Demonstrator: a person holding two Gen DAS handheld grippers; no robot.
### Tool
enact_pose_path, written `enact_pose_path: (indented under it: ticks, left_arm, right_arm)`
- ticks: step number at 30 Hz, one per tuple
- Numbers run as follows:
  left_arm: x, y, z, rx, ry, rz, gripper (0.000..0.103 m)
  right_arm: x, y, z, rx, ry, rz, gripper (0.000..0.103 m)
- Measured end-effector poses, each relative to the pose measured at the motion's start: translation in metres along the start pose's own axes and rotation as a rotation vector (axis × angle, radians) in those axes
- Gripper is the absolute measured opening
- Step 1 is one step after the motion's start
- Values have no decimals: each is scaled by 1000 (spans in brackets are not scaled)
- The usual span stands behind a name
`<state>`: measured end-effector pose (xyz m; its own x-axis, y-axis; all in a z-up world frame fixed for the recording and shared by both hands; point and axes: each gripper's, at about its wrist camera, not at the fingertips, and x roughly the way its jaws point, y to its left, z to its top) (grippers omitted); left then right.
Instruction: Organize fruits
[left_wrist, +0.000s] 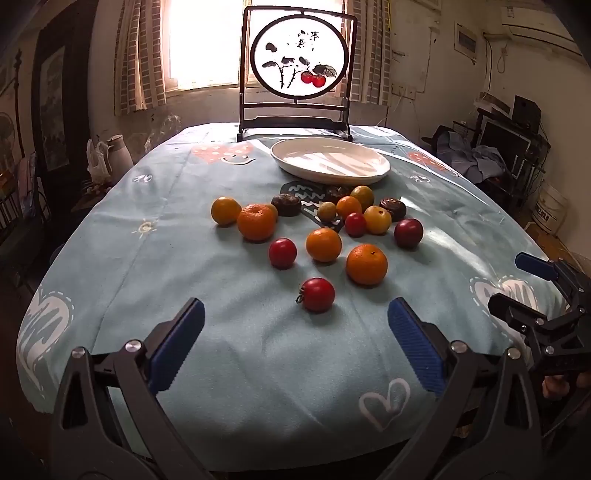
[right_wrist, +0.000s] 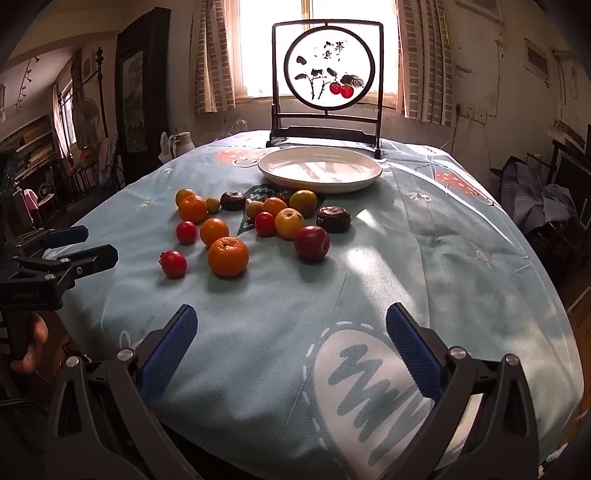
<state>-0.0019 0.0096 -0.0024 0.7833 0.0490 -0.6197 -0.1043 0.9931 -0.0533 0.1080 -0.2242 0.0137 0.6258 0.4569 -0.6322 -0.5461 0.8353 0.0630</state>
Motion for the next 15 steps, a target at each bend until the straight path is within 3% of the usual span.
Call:
enact_pose_path:
  ticks: [15]
  left_arm:
    - [3, 1, -2, -3, 22, 7, 101]
  right_arm:
    - [3, 1, -1, 1, 8, 1, 102]
